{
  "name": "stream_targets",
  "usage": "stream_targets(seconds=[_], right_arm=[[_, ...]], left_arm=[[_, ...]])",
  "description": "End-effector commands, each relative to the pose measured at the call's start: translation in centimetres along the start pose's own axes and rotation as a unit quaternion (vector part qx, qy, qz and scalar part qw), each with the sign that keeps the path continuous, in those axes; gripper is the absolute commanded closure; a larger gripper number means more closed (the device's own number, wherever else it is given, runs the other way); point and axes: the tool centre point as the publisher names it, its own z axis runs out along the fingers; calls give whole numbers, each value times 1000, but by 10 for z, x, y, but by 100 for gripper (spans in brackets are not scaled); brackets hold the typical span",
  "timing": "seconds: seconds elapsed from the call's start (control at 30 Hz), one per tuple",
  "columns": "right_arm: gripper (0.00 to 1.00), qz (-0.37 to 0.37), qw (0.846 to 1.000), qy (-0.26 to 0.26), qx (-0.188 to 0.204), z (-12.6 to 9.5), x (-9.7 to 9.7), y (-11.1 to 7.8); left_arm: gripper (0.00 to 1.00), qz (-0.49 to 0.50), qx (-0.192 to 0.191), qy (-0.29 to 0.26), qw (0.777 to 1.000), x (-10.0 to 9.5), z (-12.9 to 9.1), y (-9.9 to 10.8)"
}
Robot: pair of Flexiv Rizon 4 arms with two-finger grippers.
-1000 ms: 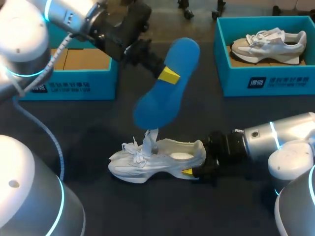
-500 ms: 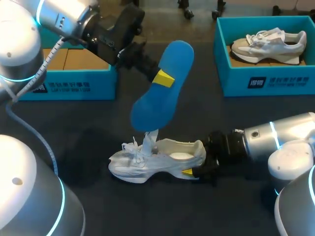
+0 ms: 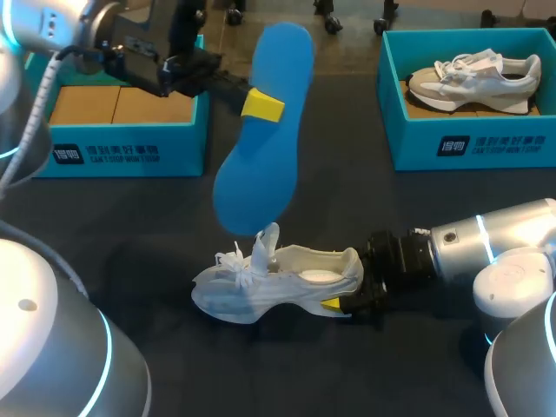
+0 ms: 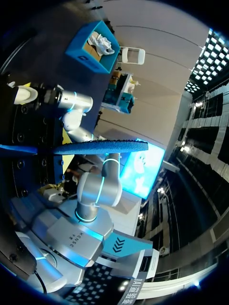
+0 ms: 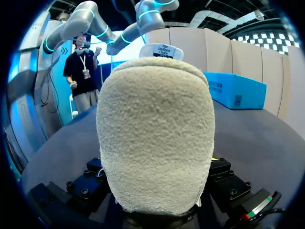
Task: Take the shoe out of the shoebox, open the shoe tongue, remove and reinsert the insole, then place the shoe into the shoebox
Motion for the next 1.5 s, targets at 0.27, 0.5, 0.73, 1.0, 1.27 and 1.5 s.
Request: stream_targets(seconds=[0.27, 0.5, 0.73, 1.0, 1.27, 1.5], right_arm=[[100, 1, 1000, 0, 4, 1, 1, -3], [100, 1, 1000, 0, 4, 1, 1, -3], [100, 1, 1000, 0, 4, 1, 1, -3], [100, 1, 1000, 0, 4, 1, 1, -3], [100, 1, 1000, 0, 4, 1, 1, -3], [100, 1, 1000, 0, 4, 1, 1, -3]], left_arm=[[100, -5, 20, -31, 999, 19, -4, 2], [100, -26, 44, 7, 999, 30, -18, -18], [100, -29, 52, 0, 998, 38, -23, -19], [100, -15, 102, -41, 994, 56, -33, -25], [100, -11, 106, -54, 993, 59, -31, -20], [100, -16, 112, -50, 992, 54, -33, -16]])
